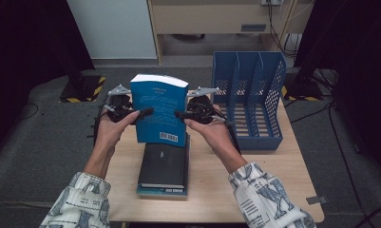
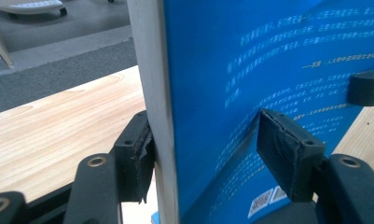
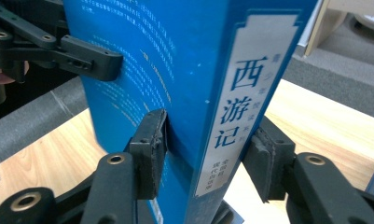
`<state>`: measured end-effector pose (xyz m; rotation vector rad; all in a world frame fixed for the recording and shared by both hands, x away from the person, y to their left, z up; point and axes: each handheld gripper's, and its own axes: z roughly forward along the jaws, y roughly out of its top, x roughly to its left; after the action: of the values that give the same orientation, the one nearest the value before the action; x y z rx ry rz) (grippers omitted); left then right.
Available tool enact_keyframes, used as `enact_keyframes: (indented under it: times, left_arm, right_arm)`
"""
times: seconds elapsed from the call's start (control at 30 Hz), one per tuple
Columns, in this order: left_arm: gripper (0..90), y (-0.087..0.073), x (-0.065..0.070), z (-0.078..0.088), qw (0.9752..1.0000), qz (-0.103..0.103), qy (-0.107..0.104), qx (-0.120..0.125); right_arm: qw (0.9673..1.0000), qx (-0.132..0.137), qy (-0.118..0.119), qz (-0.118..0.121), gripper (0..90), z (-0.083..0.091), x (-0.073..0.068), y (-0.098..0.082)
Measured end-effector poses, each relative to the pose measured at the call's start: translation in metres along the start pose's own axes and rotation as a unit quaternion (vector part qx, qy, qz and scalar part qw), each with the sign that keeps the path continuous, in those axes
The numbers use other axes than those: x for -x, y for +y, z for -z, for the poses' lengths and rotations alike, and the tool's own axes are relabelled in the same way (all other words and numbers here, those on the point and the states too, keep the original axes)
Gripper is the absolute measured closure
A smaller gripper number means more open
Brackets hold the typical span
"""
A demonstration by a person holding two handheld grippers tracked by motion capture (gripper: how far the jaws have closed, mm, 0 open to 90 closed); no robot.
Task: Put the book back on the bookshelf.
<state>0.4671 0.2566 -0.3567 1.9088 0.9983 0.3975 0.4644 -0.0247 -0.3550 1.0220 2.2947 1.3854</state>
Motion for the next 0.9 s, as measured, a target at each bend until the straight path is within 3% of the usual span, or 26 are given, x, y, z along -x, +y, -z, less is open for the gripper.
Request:
enact_keyframes:
  times: [0.17,0.2,0.3,0.33,0.47,0.67,0.9]
  left_arm:
    - [34.2,-0.011,0.007,0.01,0.9999,-0.004,0.009,0.012]
    - [33.2,-0.017,0.011,0.014,0.9997,-0.007,0.008,0.024]
    - [31.5,-0.022,0.014,0.018,0.9993,-0.013,0.011,0.034]
    - [30.7,-0.026,0.017,0.019,0.9987,-0.017,0.015,0.046]
    - [29.2,-0.03,0.02,0.02,0.998,-0.02,0.022,0.055]
    - [26.1,-0.035,0.016,0.018,0.9965,-0.003,0.037,0.075]
    - [26.9,-0.034,0.015,0.016,0.9964,-0.004,0.035,0.077]
  right_arm:
    - [0.9999,0.006,0.005,0.014,53.5,0.007,-0.014,-0.004]
    - [0.9997,0.006,0.0,0.024,53.5,0.01,-0.023,-0.006]
    - [0.9994,0.011,-0.004,0.034,53.1,0.015,-0.03,-0.011]
    - [0.9993,0.013,-0.004,0.034,53.0,0.016,-0.03,-0.012]
    - [0.999,0.019,-0.006,0.041,53.0,0.019,-0.033,-0.016]
    - [0.9987,0.024,0.007,0.045,54.0,0.018,-0.033,-0.015]
    - [0.9983,0.024,0.016,0.051,55.2,0.021,-0.037,-0.018]
